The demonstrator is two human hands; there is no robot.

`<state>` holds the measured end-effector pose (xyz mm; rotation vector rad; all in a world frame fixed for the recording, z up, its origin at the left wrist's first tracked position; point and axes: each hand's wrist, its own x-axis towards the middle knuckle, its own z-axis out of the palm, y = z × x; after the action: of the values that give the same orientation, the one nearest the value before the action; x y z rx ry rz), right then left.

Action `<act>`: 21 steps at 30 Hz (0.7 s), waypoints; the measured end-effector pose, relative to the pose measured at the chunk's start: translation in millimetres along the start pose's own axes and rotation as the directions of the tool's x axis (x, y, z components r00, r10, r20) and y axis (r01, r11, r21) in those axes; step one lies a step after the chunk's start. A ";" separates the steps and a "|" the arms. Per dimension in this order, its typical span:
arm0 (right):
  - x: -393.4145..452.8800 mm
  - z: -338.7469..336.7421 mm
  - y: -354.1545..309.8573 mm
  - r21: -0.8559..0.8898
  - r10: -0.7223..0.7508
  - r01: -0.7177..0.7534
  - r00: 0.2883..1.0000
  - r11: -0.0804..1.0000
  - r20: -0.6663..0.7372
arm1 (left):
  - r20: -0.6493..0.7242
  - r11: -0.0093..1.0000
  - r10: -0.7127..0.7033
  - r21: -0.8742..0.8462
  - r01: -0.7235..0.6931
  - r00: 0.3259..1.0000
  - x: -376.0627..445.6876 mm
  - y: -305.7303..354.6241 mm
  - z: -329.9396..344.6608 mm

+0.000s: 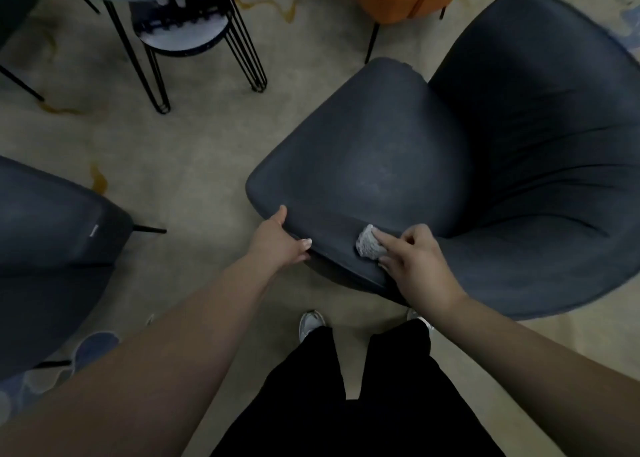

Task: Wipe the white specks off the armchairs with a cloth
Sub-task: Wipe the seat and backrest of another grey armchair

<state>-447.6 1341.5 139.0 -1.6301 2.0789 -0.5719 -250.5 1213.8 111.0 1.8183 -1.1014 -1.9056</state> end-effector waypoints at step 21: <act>21.3 22.9 -42.2 0.021 -0.066 0.064 0.995 0.998 0.077 | -0.004 0.999 -0.013 -0.039 0.013 1.000 -1.9 -1.0 2.5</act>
<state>-405.6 1310.1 142.3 -1.6878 1.9659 -0.5382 -252.3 1216.6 111.5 1.8126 -1.0464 -1.9160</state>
